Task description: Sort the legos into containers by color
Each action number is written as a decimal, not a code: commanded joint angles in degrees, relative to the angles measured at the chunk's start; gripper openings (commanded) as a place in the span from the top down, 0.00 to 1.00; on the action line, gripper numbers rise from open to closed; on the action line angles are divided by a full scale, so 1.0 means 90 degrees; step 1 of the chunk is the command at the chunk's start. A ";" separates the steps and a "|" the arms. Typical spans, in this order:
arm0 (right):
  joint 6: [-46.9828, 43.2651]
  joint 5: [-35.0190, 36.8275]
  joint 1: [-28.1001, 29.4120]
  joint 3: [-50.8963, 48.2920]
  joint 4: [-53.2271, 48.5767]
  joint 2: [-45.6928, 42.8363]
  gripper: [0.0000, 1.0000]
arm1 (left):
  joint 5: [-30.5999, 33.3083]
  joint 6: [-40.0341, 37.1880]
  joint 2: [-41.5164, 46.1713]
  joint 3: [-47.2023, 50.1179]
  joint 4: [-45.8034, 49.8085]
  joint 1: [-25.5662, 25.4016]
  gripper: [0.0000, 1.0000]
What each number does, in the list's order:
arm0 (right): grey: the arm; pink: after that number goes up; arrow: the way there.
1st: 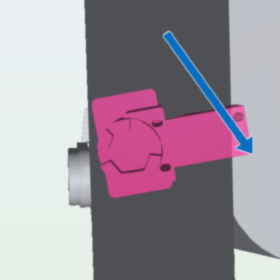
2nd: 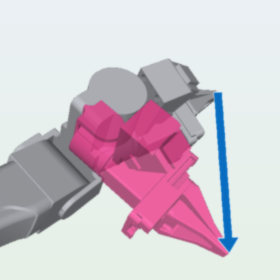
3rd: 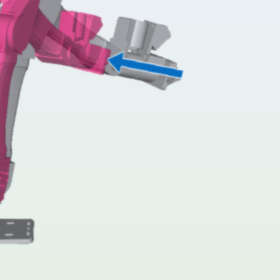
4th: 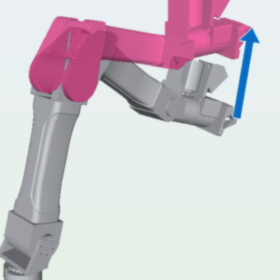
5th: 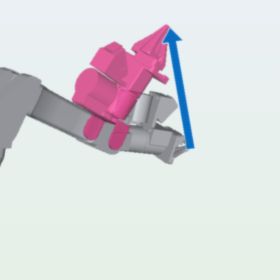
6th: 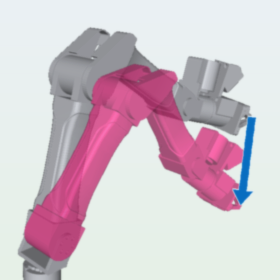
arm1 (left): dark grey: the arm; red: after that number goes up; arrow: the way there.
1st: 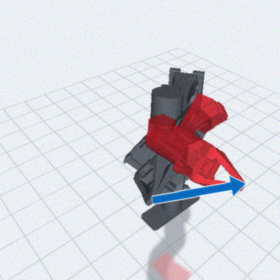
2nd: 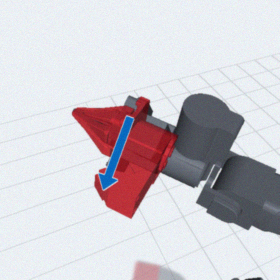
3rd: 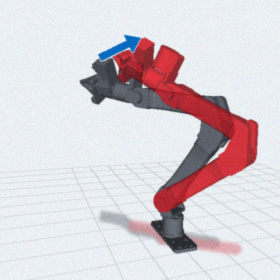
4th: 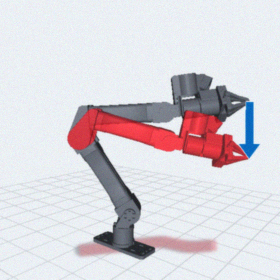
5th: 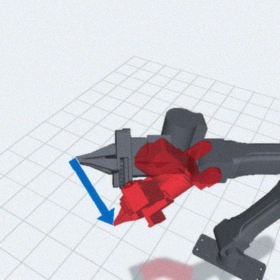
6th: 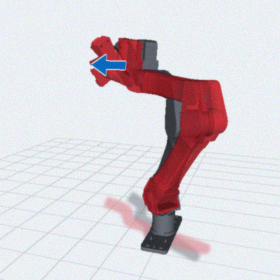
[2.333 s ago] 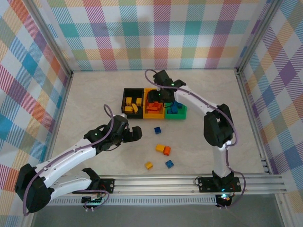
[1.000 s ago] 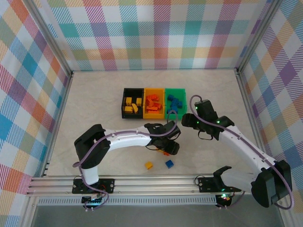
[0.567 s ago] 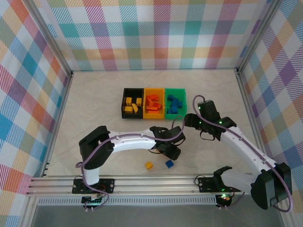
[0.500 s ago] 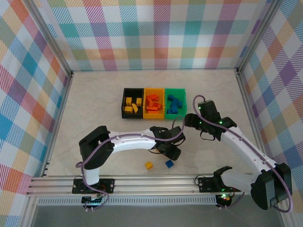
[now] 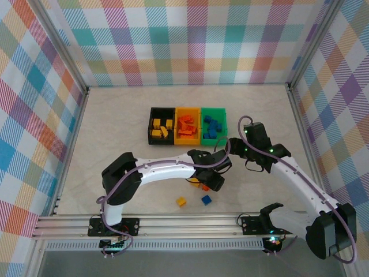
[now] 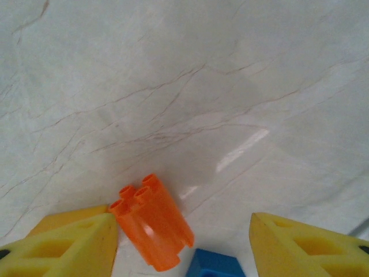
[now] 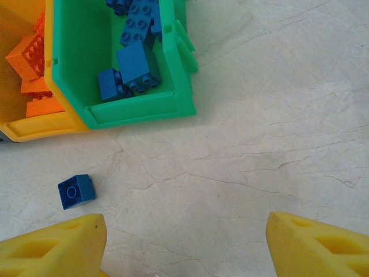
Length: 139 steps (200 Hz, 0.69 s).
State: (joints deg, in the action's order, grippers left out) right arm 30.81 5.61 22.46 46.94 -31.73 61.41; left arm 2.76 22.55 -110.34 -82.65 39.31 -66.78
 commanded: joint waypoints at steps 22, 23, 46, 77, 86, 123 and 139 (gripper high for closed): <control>-0.0056 -0.0105 -0.0090 -0.0128 0.0041 -0.0154 0.26 | 0.0282 -0.0150 -0.0406 -0.0304 0.0621 -0.0084 0.32; -0.0055 -0.0105 -0.0096 -0.0133 0.0035 -0.0158 0.26 | 0.0285 -0.0151 -0.0406 -0.0296 0.0622 -0.0087 0.32; -0.0055 -0.0115 -0.0127 -0.0163 0.0065 -0.0209 0.26 | 0.0045 -0.0159 -0.0376 -0.0242 0.0594 -0.0099 0.38; -0.0055 -0.0191 -0.0200 -0.0217 0.0138 -0.0207 0.26 | -0.0329 -0.0243 -0.0478 -0.0314 0.0520 -0.0194 0.49; -0.0059 -0.0212 -0.0219 -0.0221 0.0144 -0.0202 0.26 | -0.0300 -0.0267 -0.0538 -0.0393 0.0588 -0.0230 0.53; -0.0054 -0.0271 -0.0287 -0.0235 0.0136 -0.0257 0.26 | 0.0049 -0.0354 -0.0742 -0.0529 0.0787 -0.0271 0.49; -0.0064 -0.0287 -0.0317 -0.0245 0.0136 -0.0280 0.26 | 0.0085 -0.0390 -0.0823 -0.0557 0.0805 -0.0283 0.45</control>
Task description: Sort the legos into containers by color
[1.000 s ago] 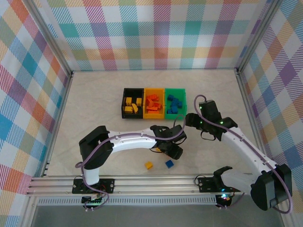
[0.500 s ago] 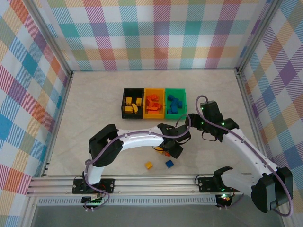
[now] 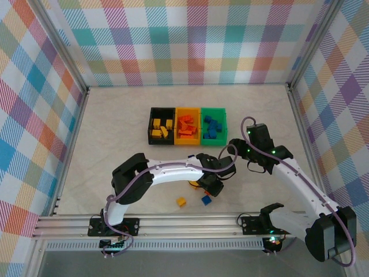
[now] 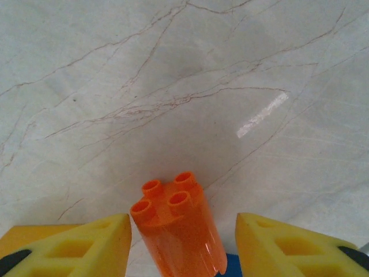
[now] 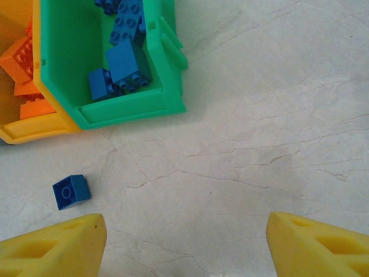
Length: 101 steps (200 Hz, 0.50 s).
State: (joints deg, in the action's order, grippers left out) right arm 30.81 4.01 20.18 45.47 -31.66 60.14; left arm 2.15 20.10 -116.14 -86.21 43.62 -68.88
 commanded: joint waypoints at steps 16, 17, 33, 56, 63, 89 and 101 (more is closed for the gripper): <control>-0.0064 -0.0128 -0.0101 -0.0090 0.0128 -0.0146 0.26 | 0.0173 -0.0147 -0.0255 -0.0232 0.0369 -0.0071 0.42; -0.0064 -0.0130 -0.0103 -0.0086 0.0128 -0.0147 0.26 | 0.0172 -0.0150 -0.0253 -0.0234 0.0369 -0.0071 0.42; -0.0066 -0.0145 -0.0129 -0.0083 0.0129 -0.0151 0.26 | 0.0205 -0.0175 -0.0307 -0.0255 0.0393 -0.0095 0.43; -0.0057 -0.0152 -0.0162 -0.0073 0.0129 -0.0178 0.26 | 0.0233 -0.0225 -0.0367 -0.0269 0.0408 -0.0117 0.53; -0.0060 -0.0152 -0.0173 -0.0077 0.0129 -0.0188 0.26 | 0.0211 -0.0230 -0.0377 -0.0268 0.0399 -0.0119 0.57; -0.0035 -0.0180 -0.0211 -0.0064 0.0147 -0.0210 0.26 | 0.0268 -0.0212 -0.0398 -0.0235 0.0360 -0.0116 0.69; -0.0016 -0.0211 -0.0231 -0.0067 0.0165 -0.0200 0.26 | 0.0329 -0.0199 -0.0362 -0.0216 0.0330 -0.0119 0.72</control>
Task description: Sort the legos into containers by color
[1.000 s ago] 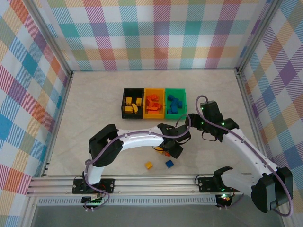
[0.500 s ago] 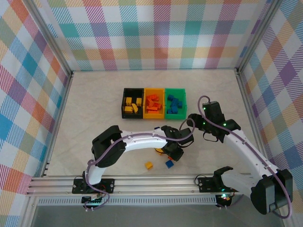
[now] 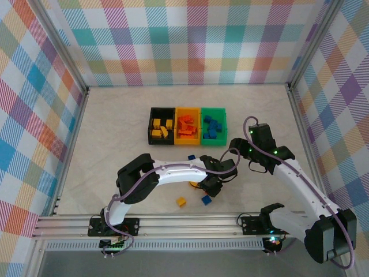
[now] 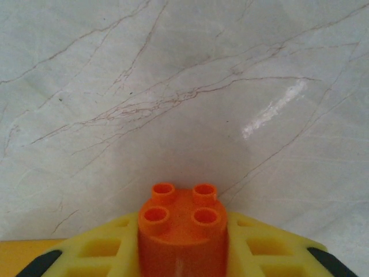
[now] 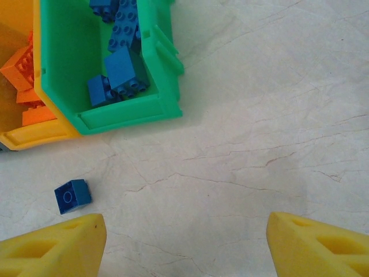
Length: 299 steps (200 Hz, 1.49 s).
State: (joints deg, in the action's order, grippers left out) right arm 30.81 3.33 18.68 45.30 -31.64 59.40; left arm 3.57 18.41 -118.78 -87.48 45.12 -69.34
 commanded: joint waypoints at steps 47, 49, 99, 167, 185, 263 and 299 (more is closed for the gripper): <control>0.0010 -0.0204 -0.0101 -0.0018 0.0187 -0.0086 0.26 | 0.0587 0.0062 0.0348 -0.0035 -0.0013 0.0065 0.77; 0.0013 -0.0204 -0.0097 -0.0015 0.0191 -0.0086 0.26 | 0.0589 0.0070 0.0386 -0.0016 -0.0033 0.0082 0.78; 0.0010 -0.0232 -0.0112 0.0014 0.0216 -0.0091 0.25 | 0.0545 0.0438 0.1748 0.0630 -0.0876 0.1205 0.78; 0.0024 -0.0370 -0.0121 -0.0058 0.0334 0.0058 0.25 | 0.0793 0.0533 0.1620 -0.0387 -0.1556 0.3138 0.75; -0.0012 -0.0390 -0.0122 -0.0054 0.0322 0.0061 0.25 | 0.0895 0.0557 0.1000 -0.1011 -0.1456 0.3344 0.76; -0.0366 -0.1115 -0.0107 -0.0157 0.0451 0.0169 0.25 | 0.1155 0.0587 -0.1024 -0.3299 -0.0405 0.3597 0.73; -0.0385 -0.1354 -0.0024 -0.0190 0.0563 0.0248 0.24 | 0.0908 0.0690 -0.0971 -0.3260 -0.0490 0.3594 0.49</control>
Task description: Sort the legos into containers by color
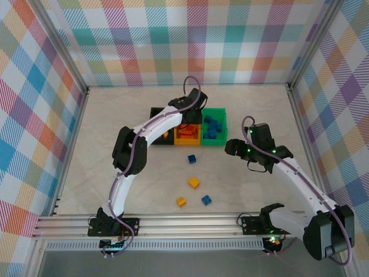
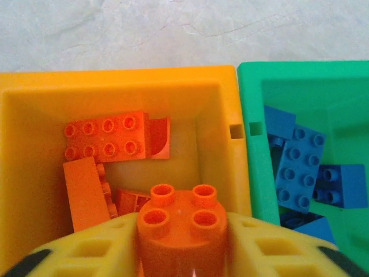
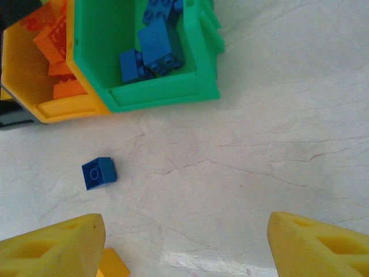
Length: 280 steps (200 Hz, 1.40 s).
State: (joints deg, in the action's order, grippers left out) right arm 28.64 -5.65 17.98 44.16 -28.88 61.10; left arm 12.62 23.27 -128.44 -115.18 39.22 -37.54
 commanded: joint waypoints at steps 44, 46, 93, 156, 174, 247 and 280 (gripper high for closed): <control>-0.0134 -0.0407 0.0360 0.0000 0.0352 0.0229 0.24 | -0.0418 0.0307 0.0966 0.0656 -0.0336 0.0025 0.25; -0.0128 -0.0415 0.0384 -0.0003 0.0364 0.0244 0.24 | -0.0439 0.0306 0.1028 0.0726 -0.0381 0.0022 0.23; -0.0211 -0.0222 0.1652 0.0169 0.0766 0.1087 0.22 | -0.0841 0.0694 0.3056 0.3140 -0.1413 -0.0067 0.01; -0.0631 0.0289 0.3336 0.0976 0.0596 0.2701 0.21 | -0.0573 0.1228 0.5727 0.6315 -0.1617 -0.0077 0.00; -0.0690 0.0459 0.3663 0.1084 0.0453 0.2982 0.22 | -0.0275 0.1353 0.6365 0.6907 -0.1425 -0.0071 0.00; -0.0666 0.0842 0.4271 0.1216 0.0174 0.3752 0.36 | 0.0139 0.1596 0.7448 0.7611 -0.0845 0.0199 0.00; -0.0668 0.0804 0.4302 0.1286 0.0222 0.3836 0.52 | 0.0231 0.1578 0.7532 0.7602 -0.0756 0.0260 0.00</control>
State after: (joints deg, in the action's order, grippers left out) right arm 23.14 0.99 56.29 53.71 -26.06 95.13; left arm 12.69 36.71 -62.11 -47.16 30.17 -36.29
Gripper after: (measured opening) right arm 0.523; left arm 0.997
